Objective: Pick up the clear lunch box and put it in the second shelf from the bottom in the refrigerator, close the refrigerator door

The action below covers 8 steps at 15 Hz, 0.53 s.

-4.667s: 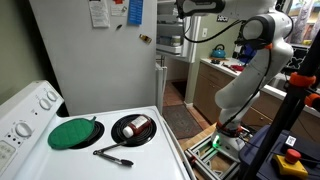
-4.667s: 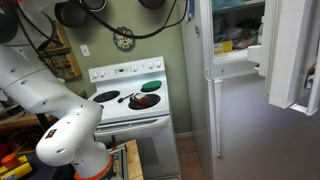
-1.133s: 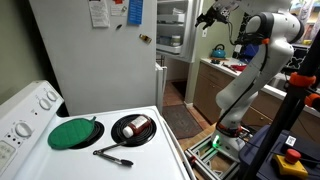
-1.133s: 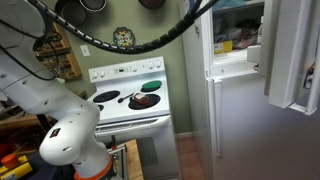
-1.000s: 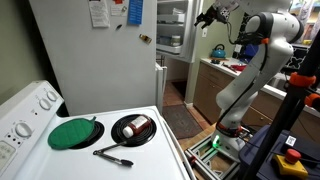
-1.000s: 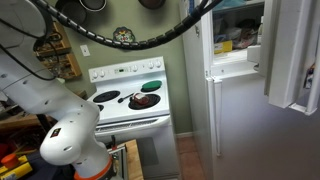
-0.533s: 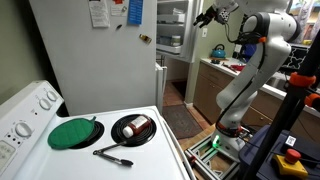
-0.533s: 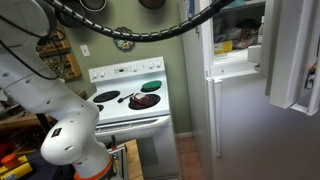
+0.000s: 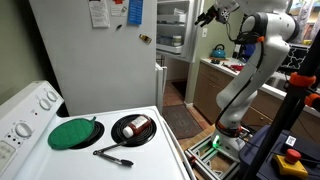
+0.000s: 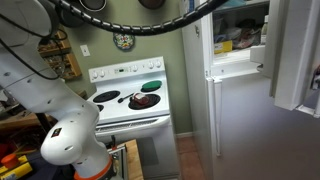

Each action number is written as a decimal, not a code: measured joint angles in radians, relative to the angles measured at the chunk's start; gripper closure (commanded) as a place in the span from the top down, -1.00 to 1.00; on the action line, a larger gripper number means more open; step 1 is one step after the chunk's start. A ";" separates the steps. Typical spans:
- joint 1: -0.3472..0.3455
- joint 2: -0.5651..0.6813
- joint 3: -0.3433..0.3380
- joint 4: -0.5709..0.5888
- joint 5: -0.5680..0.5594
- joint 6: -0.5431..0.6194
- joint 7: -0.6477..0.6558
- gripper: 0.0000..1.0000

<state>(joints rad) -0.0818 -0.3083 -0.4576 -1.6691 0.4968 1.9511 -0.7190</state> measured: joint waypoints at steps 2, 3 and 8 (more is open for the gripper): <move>-0.006 0.008 -0.002 0.017 0.000 -0.002 0.000 1.00; -0.010 0.013 -0.002 0.025 0.000 -0.003 0.000 1.00; -0.016 0.038 -0.002 0.046 0.011 -0.003 -0.001 1.00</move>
<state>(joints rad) -0.0977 -0.2704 -0.4597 -1.6229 0.5080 1.9486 -0.7196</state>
